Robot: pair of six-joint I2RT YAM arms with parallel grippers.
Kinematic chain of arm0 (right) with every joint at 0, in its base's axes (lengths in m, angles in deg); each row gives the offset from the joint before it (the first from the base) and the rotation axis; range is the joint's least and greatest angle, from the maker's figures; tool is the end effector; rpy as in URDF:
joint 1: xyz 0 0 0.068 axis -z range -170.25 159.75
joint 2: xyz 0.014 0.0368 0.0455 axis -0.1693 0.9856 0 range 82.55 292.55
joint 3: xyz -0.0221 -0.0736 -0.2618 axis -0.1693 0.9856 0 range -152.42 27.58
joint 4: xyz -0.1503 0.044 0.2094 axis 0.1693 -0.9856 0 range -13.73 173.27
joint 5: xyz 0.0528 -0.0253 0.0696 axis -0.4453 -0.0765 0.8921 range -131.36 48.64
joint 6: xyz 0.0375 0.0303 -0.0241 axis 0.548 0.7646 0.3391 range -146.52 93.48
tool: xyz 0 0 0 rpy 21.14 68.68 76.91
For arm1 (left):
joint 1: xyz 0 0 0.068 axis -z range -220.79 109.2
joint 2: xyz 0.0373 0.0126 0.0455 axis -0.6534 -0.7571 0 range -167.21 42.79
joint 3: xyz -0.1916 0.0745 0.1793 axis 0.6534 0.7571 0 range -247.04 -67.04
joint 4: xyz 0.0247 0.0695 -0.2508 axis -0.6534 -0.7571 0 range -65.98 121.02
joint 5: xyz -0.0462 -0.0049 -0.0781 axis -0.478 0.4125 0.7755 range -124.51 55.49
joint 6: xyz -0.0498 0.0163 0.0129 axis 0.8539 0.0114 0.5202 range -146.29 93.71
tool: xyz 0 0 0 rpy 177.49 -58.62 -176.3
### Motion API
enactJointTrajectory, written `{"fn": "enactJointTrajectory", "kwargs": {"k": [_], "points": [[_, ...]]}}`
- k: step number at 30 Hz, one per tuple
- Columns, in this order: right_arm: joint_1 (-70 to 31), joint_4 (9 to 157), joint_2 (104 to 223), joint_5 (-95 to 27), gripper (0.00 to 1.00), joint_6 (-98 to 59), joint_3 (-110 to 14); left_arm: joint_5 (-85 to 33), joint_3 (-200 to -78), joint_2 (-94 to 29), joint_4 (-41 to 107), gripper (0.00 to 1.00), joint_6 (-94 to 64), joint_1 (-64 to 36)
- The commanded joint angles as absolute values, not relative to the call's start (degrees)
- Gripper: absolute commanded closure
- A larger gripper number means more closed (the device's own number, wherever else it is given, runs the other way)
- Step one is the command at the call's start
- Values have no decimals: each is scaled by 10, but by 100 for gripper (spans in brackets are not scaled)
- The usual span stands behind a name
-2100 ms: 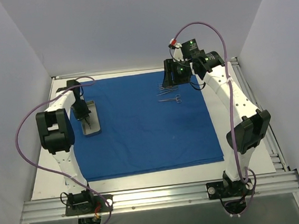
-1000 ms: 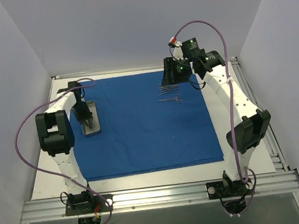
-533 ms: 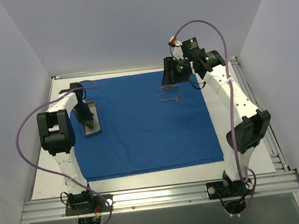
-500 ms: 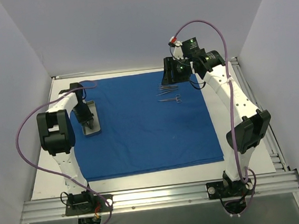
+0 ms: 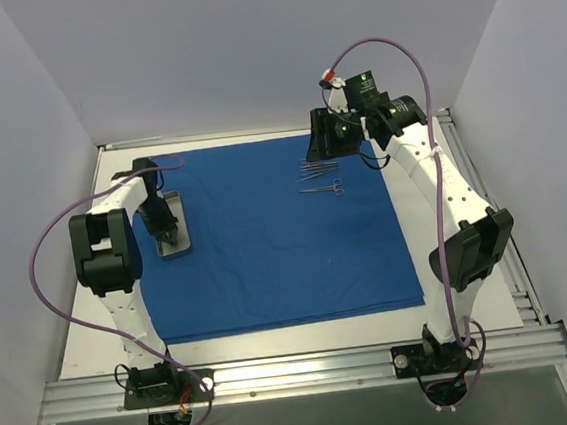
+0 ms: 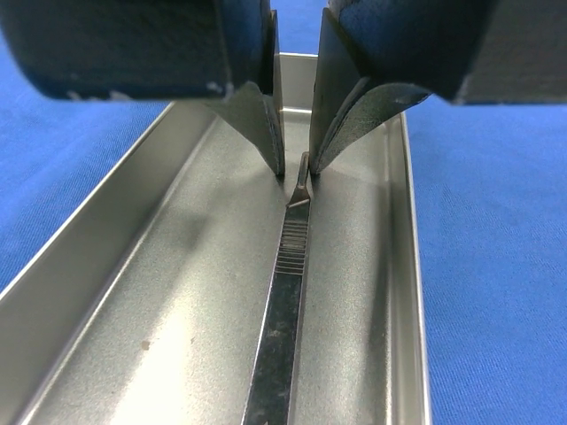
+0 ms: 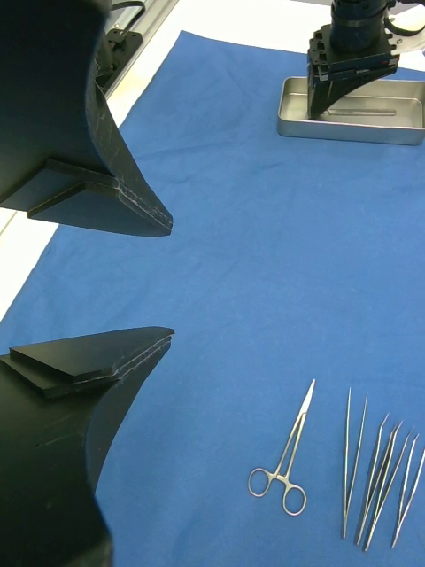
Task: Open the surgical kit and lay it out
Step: Pick up the medical item from the container.
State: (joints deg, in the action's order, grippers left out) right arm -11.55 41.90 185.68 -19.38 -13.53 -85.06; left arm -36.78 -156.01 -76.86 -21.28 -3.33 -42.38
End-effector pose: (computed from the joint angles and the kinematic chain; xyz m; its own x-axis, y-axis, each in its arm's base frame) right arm 0.3703 0.1587 0.4138 -0.6215 -0.0186 -0.7832 -0.5063 0.7725 0.3834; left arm 0.4050 0.0126 0.1607 -0.9009 -0.4149 -0.1278 -0.4169 0.9089 -0.0114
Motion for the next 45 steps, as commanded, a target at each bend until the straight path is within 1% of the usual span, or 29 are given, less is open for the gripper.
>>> {"fn": "enactJointTrajectory", "kwargs": {"k": [1, 5, 6, 8, 13, 18, 23, 37, 45], "points": [[-113, 421, 1853, -185, 54, -136, -853, -367, -1551, -815, -249, 74, -36, -423], [-113, 423, 1852, -185, 54, -135, -853, -368, -1584, -835, -271, 83, -45, -426], [-113, 422, 1852, -185, 54, -135, -853, -367, -1591, -844, -273, 90, -47, -426], [-113, 423, 1851, -186, 54, -134, -852, -367, -1609, -852, -284, 97, -55, -427], [-113, 424, 1850, -186, 54, -134, -851, -379, -1628, -844, -289, 98, -56, -426], [-113, 429, 1846, -188, 54, -133, -845, -355, -1632, -763, -294, 98, -46, -423], [-113, 433, 1848, -181, 55, -132, -840, -321, -1640, -730, -312, 98, -35, -421], [-113, 435, 1849, -175, 55, -133, -835, -321, -1661, -730, -327, 98, -41, -420], [-116, 429, 1897, -168, 54, -125, -868, -321, -1676, -730, -343, 98, -50, -421]]}}
